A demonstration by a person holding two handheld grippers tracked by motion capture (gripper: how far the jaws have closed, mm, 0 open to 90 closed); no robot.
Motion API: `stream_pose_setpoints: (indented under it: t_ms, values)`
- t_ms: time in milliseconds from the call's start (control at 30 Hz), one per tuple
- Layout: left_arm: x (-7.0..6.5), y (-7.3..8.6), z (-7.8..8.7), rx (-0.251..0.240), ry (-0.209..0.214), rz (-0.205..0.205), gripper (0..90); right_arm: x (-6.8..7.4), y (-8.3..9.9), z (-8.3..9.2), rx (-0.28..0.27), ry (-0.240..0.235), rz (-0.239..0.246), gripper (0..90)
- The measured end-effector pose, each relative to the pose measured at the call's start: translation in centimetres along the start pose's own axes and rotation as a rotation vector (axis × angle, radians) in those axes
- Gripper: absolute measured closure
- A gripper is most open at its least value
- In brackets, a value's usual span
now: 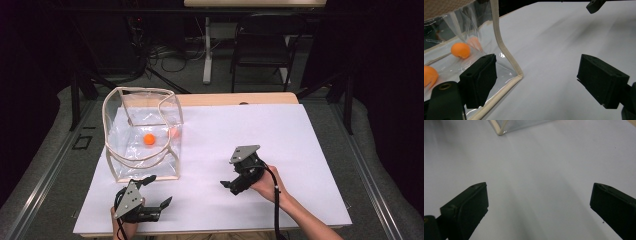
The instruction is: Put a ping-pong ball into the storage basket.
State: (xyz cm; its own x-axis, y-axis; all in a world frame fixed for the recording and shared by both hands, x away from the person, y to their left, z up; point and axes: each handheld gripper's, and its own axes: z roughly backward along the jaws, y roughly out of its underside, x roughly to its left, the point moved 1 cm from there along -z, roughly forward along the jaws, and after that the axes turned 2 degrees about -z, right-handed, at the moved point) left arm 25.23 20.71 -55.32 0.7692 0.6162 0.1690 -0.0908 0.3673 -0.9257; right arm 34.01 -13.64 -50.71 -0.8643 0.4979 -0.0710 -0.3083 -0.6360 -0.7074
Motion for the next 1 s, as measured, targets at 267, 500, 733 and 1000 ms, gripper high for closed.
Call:
stream_pose_setpoints:
  t_ms: [267,500,733,1000]
  values:
    - [0.0,0.0,0.0,0.0,-0.003,0.001,15.7,0.0,1.5,0.6,-0.01,0.016,-0.013,1.6]
    - [0.0,0.0,-0.1,0.004,-0.002,0.0,15.7,-0.1,3.3,1.4,-0.007,0.031,-0.035,1.5]
    - [-0.1,0.0,-0.1,0.006,-0.003,0.002,15.7,-0.3,5.0,1.9,-0.004,0.045,-0.062,1.5]
    - [-0.1,0.0,-0.2,0.009,-0.002,0.0,15.7,-0.2,6.8,2.4,-0.013,0.063,-0.083,1.5]
